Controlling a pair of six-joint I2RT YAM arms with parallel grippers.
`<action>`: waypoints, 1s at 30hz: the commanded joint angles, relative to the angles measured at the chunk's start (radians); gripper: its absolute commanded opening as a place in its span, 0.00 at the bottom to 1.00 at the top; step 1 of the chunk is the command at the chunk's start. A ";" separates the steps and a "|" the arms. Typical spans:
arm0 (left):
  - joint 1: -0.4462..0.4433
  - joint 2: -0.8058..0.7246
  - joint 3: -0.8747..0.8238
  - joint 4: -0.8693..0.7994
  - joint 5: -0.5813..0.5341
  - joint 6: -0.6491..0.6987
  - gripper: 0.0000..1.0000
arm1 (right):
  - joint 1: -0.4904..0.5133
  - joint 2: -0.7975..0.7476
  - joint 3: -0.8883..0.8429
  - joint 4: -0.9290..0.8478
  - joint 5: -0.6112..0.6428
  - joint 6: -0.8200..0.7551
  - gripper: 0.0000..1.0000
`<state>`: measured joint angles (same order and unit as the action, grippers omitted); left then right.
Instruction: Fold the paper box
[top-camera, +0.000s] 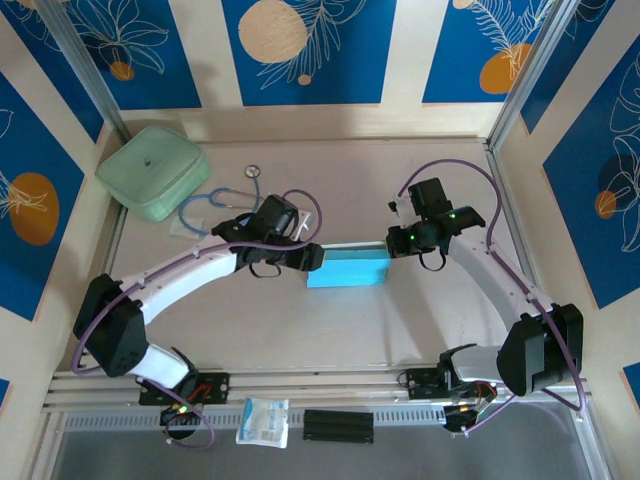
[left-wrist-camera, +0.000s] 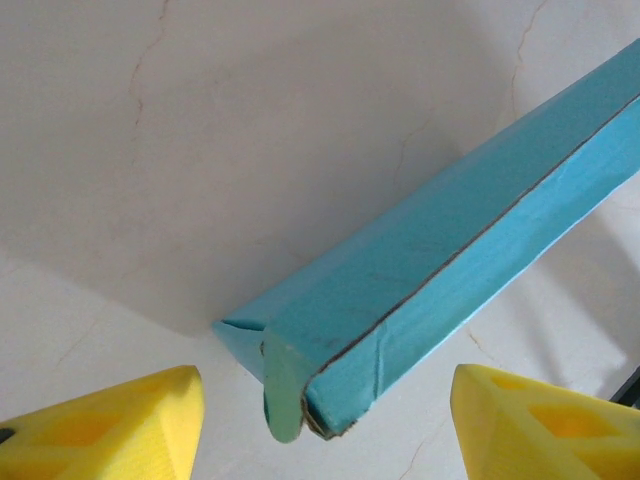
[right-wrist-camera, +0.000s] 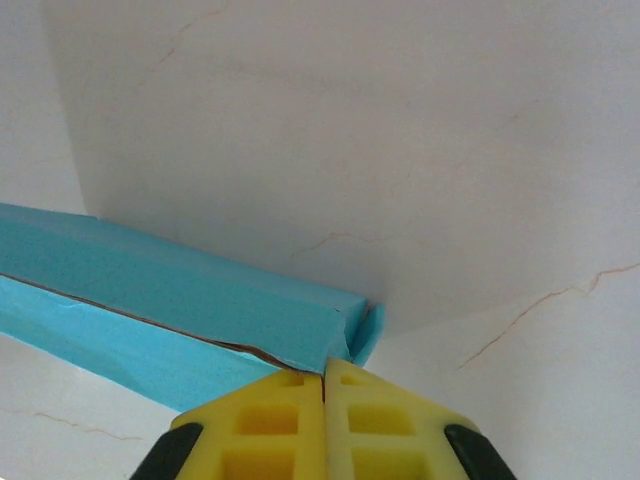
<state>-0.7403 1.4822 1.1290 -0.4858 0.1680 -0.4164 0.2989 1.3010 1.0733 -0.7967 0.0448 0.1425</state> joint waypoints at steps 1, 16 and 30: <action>-0.007 0.021 -0.025 0.072 0.004 -0.036 0.64 | 0.002 0.002 0.026 -0.018 -0.005 0.081 0.01; -0.009 0.053 -0.068 0.132 -0.031 -0.103 0.49 | 0.016 0.026 0.034 -0.041 -0.088 0.204 0.01; -0.017 0.028 -0.077 0.121 -0.042 -0.130 0.45 | 0.023 -0.012 -0.077 -0.058 -0.095 0.242 0.01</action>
<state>-0.7403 1.5085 1.0775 -0.3431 0.1345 -0.5274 0.3016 1.2930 1.0470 -0.7841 0.0177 0.3573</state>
